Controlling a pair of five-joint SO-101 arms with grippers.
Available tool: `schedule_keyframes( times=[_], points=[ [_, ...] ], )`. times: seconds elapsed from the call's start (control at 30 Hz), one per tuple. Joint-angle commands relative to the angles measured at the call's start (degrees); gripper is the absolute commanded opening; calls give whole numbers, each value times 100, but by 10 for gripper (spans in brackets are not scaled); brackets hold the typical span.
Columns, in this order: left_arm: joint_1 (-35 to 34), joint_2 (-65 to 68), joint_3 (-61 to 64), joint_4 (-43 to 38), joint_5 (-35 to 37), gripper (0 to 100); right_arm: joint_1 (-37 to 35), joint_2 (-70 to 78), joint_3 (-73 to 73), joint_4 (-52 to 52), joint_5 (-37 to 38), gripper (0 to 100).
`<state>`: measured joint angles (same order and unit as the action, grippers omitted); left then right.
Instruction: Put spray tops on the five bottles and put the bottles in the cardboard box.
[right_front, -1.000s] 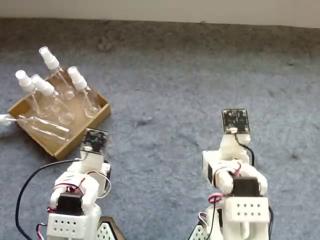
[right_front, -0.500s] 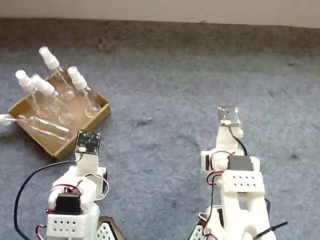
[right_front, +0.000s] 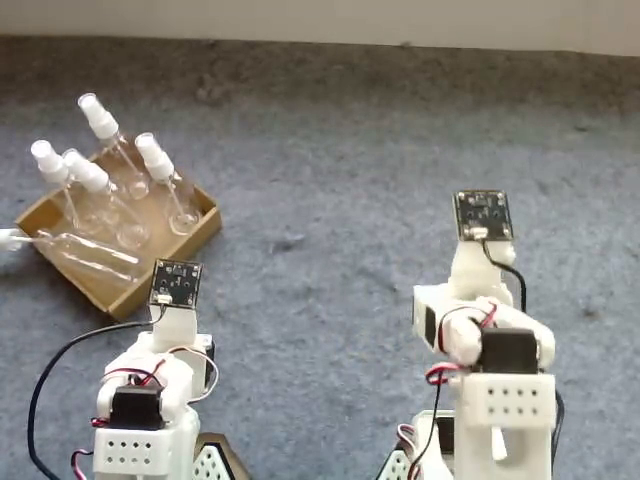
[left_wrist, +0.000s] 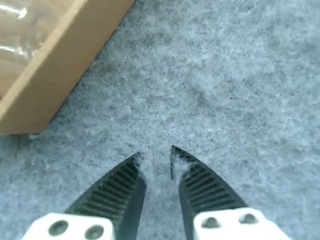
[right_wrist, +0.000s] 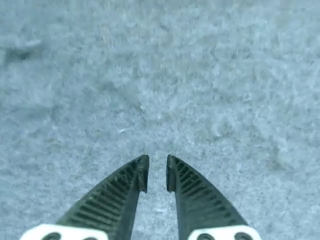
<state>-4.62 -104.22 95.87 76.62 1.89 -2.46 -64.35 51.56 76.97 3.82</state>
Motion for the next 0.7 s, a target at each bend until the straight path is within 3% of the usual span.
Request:
schedule_keyframes(
  times=[0.0,0.67],
  points=[
    [-101,-48,127,35,53,5,13,-892,-154,127,18,59],
    [-101,-48,127,35,53,5,22,-3793,1068,136,62,59]
  ],
)
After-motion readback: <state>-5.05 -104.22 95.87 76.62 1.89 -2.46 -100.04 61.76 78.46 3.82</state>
